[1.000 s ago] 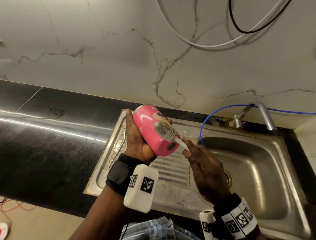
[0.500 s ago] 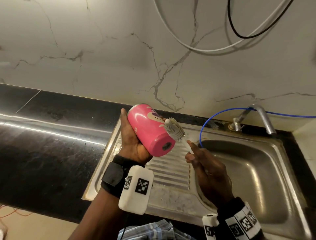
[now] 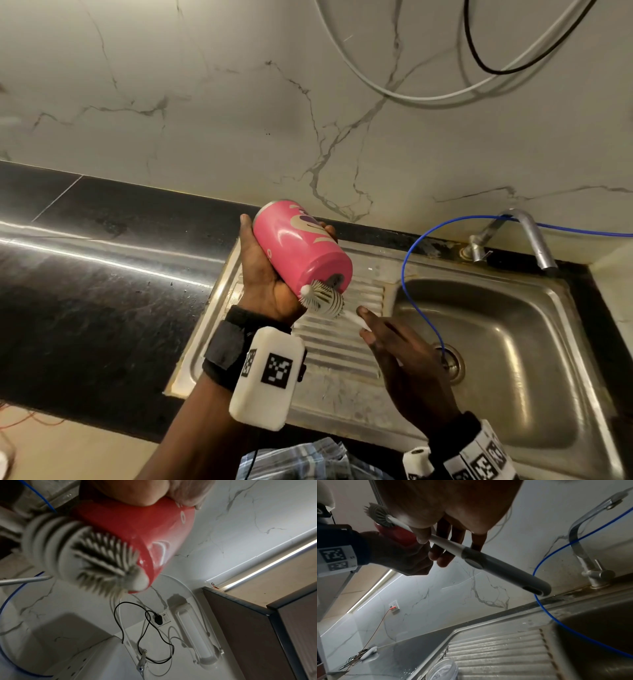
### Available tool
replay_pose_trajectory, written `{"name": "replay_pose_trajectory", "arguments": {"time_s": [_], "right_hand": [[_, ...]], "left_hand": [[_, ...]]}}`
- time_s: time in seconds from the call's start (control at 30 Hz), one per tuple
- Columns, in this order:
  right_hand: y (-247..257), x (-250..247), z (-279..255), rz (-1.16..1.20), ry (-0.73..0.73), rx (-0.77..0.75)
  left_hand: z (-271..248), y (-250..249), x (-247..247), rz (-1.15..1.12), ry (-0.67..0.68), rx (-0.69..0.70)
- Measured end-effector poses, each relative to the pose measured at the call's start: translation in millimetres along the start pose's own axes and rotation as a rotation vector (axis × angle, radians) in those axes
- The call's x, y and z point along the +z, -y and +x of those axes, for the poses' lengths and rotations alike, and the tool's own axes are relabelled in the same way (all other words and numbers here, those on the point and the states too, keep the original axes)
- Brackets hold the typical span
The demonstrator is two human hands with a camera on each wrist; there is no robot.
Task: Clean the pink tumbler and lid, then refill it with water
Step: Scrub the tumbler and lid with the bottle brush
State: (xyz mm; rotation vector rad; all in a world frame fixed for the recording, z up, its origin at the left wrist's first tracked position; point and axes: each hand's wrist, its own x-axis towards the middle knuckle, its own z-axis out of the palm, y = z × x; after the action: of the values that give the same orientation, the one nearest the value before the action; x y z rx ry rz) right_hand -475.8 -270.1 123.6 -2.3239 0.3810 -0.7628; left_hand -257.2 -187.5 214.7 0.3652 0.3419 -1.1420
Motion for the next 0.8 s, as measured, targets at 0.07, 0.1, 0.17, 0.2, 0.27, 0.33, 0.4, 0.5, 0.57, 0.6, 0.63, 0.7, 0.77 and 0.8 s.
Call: {"name": "replay_pose_trajectory", "arguments": {"time_s": [0.07, 0.1, 0.17, 0.2, 0.27, 0.33, 0.4, 0.5, 0.57, 0.6, 0.63, 0.7, 0.77, 0.8], "right_hand": [[2, -1, 7, -0.027, -0.018, -0.021], [3, -2, 11, -0.039, -0.028, -0.033], [5, -4, 15, -0.061, -0.047, -0.057], [6, -5, 16, -0.063, -0.058, -0.064], [8, -7, 17, -0.053, -0.069, -0.062], [9, -8, 16, -0.047, -0.064, -0.038], [8, -9, 12, -0.051, -0.049, -0.017], [4, -15, 4, -0.054, -0.025, 0.009], [1, -20, -3, -0.037, 0.006, 0.049], [1, -23, -6, -0.021, 0.03, 0.067], [1, -25, -9, -0.006, 0.054, 0.083], [2, -31, -11, 0.015, 0.075, 0.133], [4, -37, -8, 0.035, 0.07, 0.171], [5, -41, -5, 0.025, 0.065, 0.176]], "left_hand": [[1, 2, 1, 0.01, -0.012, 0.002], [1, 3, 2, 0.019, -0.02, 0.015], [1, 2, 3, 0.03, -0.028, 0.044], [1, 1, 2, 0.03, -0.029, 0.053], [0, 1, 2, 0.02, -0.033, 0.068], [-1, 0, 0, 0.023, -0.039, 0.088], [-1, -1, -3, 0.036, -0.04, 0.096], [-2, -4, -8, 0.061, -0.044, 0.109], [-1, -5, -14, 0.07, -0.039, 0.112], [-1, -6, -16, 0.087, -0.039, 0.115], [-1, -6, -19, 0.107, -0.035, 0.117], [-2, -7, -23, 0.168, -0.013, 0.112], [-3, -5, -24, 0.314, -0.001, 0.14], [-4, -4, -27, 0.396, 0.006, 0.156]]}}
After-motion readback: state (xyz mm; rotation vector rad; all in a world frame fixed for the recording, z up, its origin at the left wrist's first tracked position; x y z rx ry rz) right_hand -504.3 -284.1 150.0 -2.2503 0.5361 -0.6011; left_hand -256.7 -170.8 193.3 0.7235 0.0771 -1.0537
